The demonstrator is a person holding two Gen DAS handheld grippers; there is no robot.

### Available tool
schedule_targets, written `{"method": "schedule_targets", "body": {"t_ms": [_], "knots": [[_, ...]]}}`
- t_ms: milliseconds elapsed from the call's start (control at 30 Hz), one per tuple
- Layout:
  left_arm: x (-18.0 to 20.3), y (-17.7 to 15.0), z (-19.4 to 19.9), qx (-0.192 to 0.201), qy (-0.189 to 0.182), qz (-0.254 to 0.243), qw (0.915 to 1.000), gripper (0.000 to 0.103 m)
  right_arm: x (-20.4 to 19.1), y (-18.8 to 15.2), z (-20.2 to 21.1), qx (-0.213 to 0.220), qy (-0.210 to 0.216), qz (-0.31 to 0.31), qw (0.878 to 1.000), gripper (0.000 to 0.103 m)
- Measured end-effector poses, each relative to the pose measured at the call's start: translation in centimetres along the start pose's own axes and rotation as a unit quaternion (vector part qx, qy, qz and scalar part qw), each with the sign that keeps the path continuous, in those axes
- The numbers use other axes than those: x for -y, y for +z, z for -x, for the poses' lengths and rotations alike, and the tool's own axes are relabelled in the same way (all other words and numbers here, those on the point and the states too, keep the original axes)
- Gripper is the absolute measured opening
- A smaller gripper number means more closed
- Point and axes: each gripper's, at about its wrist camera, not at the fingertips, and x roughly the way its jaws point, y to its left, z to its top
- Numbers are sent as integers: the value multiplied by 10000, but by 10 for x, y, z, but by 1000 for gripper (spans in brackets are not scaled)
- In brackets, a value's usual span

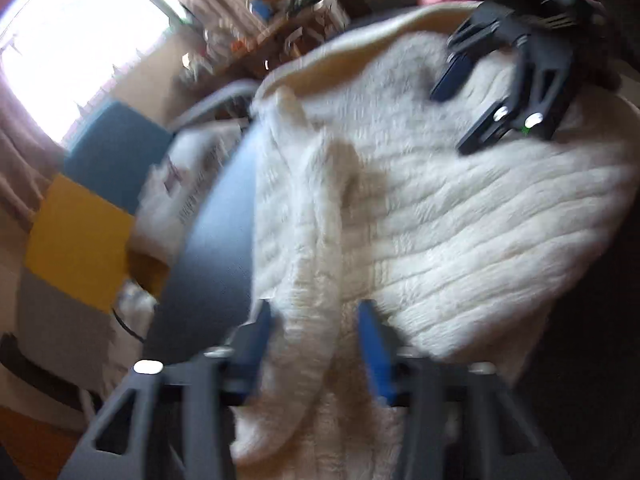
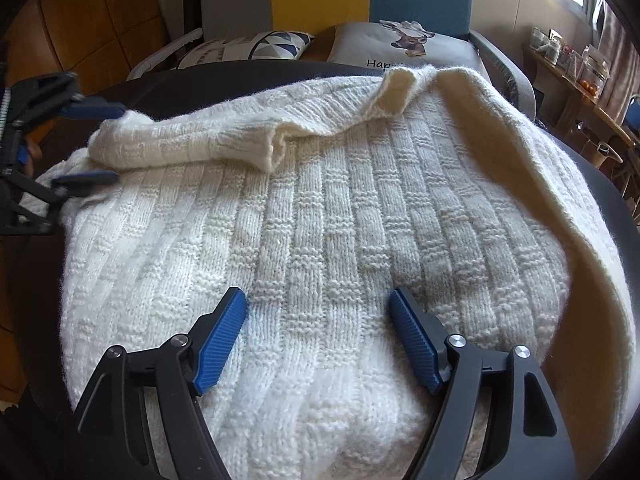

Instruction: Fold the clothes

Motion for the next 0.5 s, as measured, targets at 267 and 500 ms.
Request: {"method": "schedule_targets", "body": {"t_ms": [267, 500], "knots": [[-70, -16, 1, 410, -709, 2756, 9578, 4, -1, 1, 0, -27, -32, 28, 10000, 78], [-145, -40, -6, 550, -598, 4473, 8907, 4, -3, 2, 0, -95, -79, 34, 9999, 78]]}}
